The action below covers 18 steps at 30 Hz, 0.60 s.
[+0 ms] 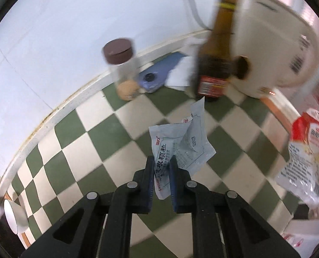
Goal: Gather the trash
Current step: 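Carry the salt packet and sugar bag to the trash bin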
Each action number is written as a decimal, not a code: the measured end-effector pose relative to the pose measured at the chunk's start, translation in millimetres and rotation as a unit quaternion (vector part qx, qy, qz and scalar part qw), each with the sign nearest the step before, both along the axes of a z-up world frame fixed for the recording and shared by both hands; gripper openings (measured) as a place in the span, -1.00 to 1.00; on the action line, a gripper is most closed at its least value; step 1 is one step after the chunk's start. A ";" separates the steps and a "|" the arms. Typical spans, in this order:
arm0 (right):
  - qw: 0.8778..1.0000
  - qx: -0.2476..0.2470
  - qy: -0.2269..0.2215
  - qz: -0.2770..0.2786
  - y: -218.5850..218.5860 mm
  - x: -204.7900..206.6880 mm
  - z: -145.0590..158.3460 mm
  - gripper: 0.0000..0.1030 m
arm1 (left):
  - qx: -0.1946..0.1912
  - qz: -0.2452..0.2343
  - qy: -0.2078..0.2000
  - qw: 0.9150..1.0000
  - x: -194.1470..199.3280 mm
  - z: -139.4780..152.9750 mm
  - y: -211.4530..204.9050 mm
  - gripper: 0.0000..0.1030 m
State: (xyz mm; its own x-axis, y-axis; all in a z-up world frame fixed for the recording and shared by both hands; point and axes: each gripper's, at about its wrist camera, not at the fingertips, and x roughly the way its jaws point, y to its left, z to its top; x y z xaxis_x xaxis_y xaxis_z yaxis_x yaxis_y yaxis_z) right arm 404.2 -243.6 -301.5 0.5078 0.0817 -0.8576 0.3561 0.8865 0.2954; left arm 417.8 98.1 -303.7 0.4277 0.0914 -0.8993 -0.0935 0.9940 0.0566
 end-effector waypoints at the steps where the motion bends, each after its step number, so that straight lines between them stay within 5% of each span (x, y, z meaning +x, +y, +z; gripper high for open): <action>1: 1.000 0.001 -0.004 -0.006 -7.7 -8.0 3.6 -0.87 | -0.001 -0.008 0.000 1.000 -0.1 1.9 -7.2 -0.81; 11: 0.995 -0.011 -0.009 -0.099 -130.5 -137.0 16.4 -0.87 | -0.019 -0.151 0.022 0.988 -41.2 -0.9 -181.1 -0.81; 15: 0.987 -0.016 0.024 -0.159 -193.0 -215.2 -10.3 -0.87 | -0.034 -0.228 0.046 0.972 -75.4 -19.2 -271.7 -0.80; 18: 0.976 -0.001 0.069 -0.206 -237.7 -280.8 -56.4 -0.87 | -0.046 -0.290 0.089 0.952 -108.5 -55.2 -344.8 -0.80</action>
